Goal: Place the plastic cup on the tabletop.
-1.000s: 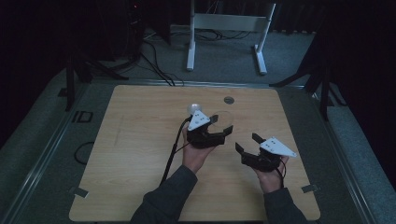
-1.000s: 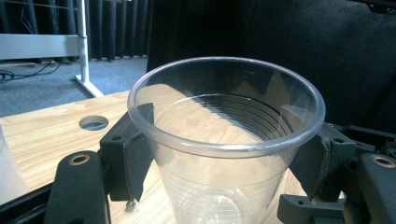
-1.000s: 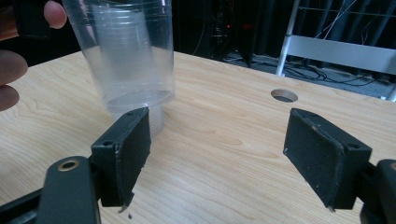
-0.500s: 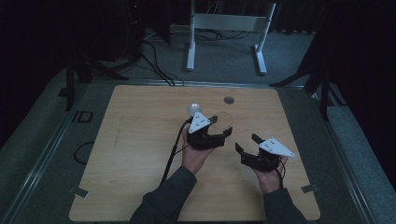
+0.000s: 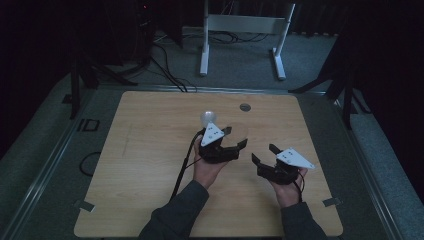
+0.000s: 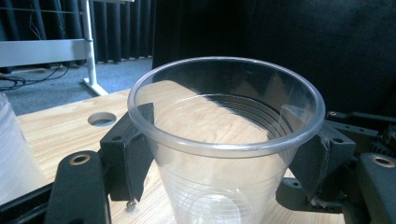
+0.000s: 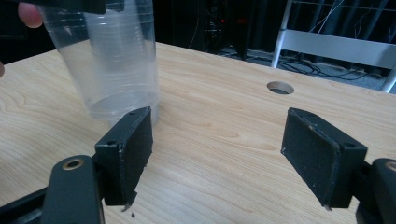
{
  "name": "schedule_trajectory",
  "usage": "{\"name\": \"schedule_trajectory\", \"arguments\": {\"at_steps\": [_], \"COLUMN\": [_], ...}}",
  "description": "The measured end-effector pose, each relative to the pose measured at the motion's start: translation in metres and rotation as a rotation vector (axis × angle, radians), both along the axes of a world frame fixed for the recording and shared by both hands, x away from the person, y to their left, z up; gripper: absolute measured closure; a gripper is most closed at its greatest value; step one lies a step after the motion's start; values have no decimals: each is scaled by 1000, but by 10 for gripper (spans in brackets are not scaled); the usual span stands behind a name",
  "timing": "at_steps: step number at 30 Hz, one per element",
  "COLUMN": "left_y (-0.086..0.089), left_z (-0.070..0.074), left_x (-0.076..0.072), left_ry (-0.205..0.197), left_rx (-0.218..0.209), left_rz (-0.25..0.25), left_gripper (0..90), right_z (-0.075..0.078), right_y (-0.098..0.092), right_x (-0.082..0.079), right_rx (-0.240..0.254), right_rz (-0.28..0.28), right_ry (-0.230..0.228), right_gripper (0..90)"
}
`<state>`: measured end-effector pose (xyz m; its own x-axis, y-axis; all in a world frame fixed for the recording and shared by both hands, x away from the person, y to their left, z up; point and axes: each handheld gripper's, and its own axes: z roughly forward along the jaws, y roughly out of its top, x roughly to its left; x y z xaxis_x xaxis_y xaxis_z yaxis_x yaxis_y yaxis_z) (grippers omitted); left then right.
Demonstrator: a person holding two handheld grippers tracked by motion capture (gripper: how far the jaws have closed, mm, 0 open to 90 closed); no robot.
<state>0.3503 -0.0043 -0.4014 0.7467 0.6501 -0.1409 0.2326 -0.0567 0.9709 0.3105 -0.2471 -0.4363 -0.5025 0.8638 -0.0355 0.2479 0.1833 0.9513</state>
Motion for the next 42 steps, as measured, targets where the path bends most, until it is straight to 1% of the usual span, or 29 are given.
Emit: {"name": "schedule_trajectory", "arguments": {"at_steps": [4,11,20,26,29,34,42], "left_y": [1,2,5,10,13,16,16], "left_z": [-3,-9,-21,-29,-33,-37,-44], "left_x": [0,-2,-4,-4,-4,-4,-4], "left_ry": [2,-1,4,11,20,20,22], "left_rx": [3,22,46,48,41,44,53], "left_rz": [2,4,5,14,17,19,25], "left_gripper": [290,290,290,290,289,290,289], "right_z": [0,-1,-2,-2,-3,-4,-5], "right_y": [-1,-1,-4,-5,-5,-5,-6], "right_x": [0,-1,-1,-2,-1,-1,-2], "right_rx": [6,9,19,21,21,21,22], "right_rz": [-2,-3,-8,-11,-11,-10,-11], "right_ry": [2,2,3,8,8,11,14], "right_gripper": [243,243,243,243,243,243,243]}}
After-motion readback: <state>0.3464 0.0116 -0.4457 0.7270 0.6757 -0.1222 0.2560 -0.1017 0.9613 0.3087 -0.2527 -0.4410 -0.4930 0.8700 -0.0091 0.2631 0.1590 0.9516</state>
